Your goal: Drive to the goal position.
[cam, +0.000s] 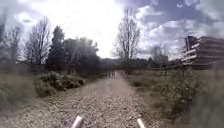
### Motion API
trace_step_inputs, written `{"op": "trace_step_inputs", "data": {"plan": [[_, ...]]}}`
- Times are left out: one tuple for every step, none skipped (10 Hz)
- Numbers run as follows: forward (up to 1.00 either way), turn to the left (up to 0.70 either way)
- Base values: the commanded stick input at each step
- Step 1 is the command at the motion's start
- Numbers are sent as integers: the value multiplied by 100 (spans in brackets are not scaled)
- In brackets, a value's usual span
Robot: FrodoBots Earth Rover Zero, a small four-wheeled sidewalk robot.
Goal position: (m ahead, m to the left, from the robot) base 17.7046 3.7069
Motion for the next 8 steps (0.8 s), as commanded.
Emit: {"op": "trace_step_inputs", "data": {"plan": [[30,0],[30,0],[30,0],[30,0],[30,0],[30,0],[30,0],[30,0]]}}
